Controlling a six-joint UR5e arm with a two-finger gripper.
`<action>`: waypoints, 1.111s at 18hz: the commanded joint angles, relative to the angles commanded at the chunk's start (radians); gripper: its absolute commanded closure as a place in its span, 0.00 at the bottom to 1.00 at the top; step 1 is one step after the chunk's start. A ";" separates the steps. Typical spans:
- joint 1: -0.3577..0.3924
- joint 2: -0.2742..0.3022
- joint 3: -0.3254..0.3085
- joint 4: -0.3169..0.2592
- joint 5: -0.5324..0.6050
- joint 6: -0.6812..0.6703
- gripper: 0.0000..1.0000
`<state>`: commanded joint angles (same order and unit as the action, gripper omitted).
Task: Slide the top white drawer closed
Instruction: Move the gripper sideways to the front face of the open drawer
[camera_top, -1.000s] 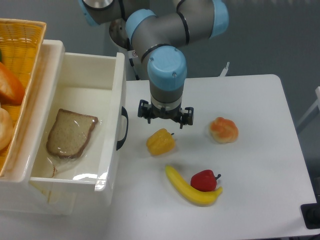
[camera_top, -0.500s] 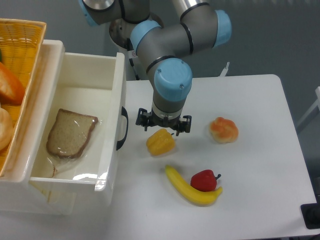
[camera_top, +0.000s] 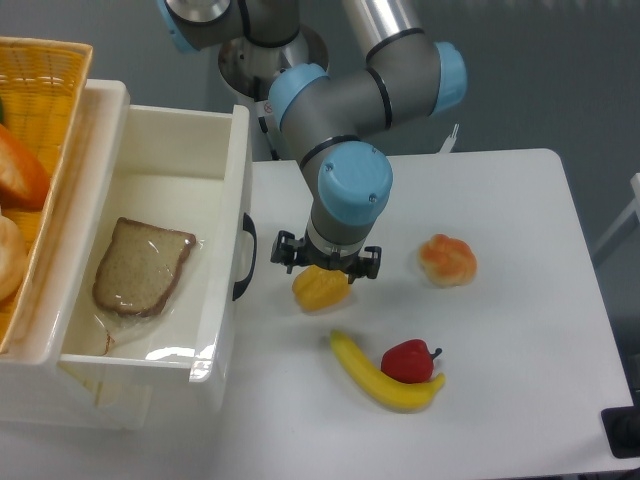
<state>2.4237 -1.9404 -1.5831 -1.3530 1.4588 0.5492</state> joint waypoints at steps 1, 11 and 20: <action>-0.002 -0.005 0.000 0.000 -0.002 0.000 0.00; -0.014 -0.014 0.000 0.002 -0.041 0.006 0.00; -0.018 -0.015 0.000 0.002 -0.048 0.014 0.00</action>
<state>2.4053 -1.9558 -1.5831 -1.3514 1.4113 0.5630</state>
